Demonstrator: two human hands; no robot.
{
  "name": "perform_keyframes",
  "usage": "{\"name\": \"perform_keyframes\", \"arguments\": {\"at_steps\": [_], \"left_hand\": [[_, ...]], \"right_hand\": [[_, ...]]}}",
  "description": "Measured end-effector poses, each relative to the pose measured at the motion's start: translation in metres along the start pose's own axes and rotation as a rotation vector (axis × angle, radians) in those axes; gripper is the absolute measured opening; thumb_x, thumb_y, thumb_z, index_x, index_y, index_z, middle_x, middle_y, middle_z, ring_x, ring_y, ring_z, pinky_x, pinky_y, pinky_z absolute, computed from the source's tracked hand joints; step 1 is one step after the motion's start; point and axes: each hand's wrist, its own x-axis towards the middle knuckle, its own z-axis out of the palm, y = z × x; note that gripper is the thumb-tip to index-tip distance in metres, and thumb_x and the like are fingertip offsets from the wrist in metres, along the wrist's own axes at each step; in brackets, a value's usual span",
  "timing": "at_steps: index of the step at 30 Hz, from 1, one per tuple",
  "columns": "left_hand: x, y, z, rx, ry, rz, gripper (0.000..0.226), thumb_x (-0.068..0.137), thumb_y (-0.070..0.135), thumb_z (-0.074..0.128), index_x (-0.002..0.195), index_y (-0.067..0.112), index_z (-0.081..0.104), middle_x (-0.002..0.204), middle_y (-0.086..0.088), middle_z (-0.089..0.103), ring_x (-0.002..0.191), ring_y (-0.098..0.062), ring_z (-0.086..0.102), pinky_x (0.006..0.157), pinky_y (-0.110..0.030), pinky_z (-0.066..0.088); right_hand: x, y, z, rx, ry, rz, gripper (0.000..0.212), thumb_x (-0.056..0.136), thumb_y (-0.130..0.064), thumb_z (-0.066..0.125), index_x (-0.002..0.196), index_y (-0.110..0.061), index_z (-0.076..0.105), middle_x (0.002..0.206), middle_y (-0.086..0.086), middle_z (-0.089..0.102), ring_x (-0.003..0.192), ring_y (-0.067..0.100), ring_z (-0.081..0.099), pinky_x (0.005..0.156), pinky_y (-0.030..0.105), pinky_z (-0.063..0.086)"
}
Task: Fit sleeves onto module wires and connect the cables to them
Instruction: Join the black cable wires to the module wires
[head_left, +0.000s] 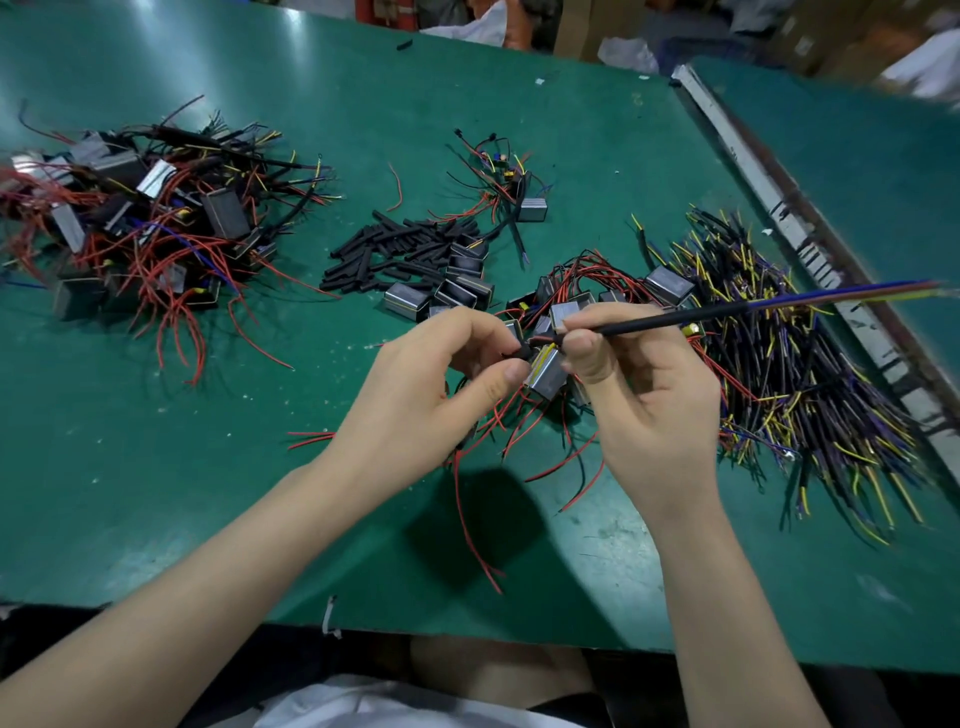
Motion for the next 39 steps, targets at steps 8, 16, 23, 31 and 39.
{"name": "perform_keyframes", "arguments": {"at_steps": [8, 16, 23, 31, 39], "left_hand": [[-0.003, 0.005, -0.002, 0.049, 0.053, 0.007, 0.012, 0.083, 0.017, 0.070, 0.092, 0.021, 0.064, 0.079, 0.014, 0.058, 0.067, 0.011, 0.050, 0.063, -0.001, 0.033], [-0.006, 0.003, 0.000, 0.052, 0.063, -0.016, 0.012, 0.080, 0.023, 0.070, 0.091, 0.023, 0.065, 0.076, 0.015, 0.058, 0.068, 0.009, 0.051, 0.063, -0.002, 0.033], [-0.012, -0.008, 0.001, -0.041, 0.056, -0.105, 0.010, 0.081, 0.034, 0.063, 0.086, 0.040, 0.058, 0.080, 0.013, 0.060, 0.073, 0.004, 0.054, 0.069, -0.010, 0.039], [-0.012, 0.001, 0.000, -0.019, 0.077, -0.063, 0.014, 0.082, 0.026, 0.067, 0.086, 0.036, 0.059, 0.078, 0.012, 0.059, 0.071, 0.006, 0.052, 0.064, -0.003, 0.034], [-0.008, 0.014, 0.006, 0.111, 0.168, -0.049, 0.008, 0.081, 0.021, 0.073, 0.085, 0.020, 0.067, 0.078, 0.009, 0.062, 0.074, -0.001, 0.054, 0.069, -0.005, 0.036]], "right_hand": [[0.001, 0.000, -0.005, 0.012, -0.072, -0.004, 0.011, 0.096, -0.029, 0.055, 0.103, -0.034, 0.061, 0.093, -0.017, 0.062, 0.071, 0.007, 0.061, 0.066, 0.028, 0.052], [-0.002, -0.002, -0.002, -0.006, -0.030, 0.034, 0.014, 0.094, -0.024, 0.056, 0.094, -0.037, 0.061, 0.087, -0.016, 0.063, 0.068, 0.009, 0.061, 0.065, 0.019, 0.050], [-0.003, -0.004, 0.001, -0.048, -0.049, -0.009, 0.020, 0.096, -0.014, 0.054, 0.098, -0.033, 0.059, 0.091, -0.015, 0.062, 0.068, 0.015, 0.059, 0.064, 0.025, 0.048], [-0.004, -0.006, 0.001, -0.082, -0.060, -0.054, 0.014, 0.095, -0.017, 0.056, 0.099, -0.028, 0.063, 0.095, -0.014, 0.061, 0.074, 0.014, 0.059, 0.068, 0.026, 0.048], [-0.002, -0.009, 0.000, 0.002, -0.061, 0.021, 0.015, 0.093, -0.018, 0.059, 0.093, -0.033, 0.061, 0.084, -0.011, 0.064, 0.065, 0.010, 0.057, 0.063, 0.027, 0.048]]}}
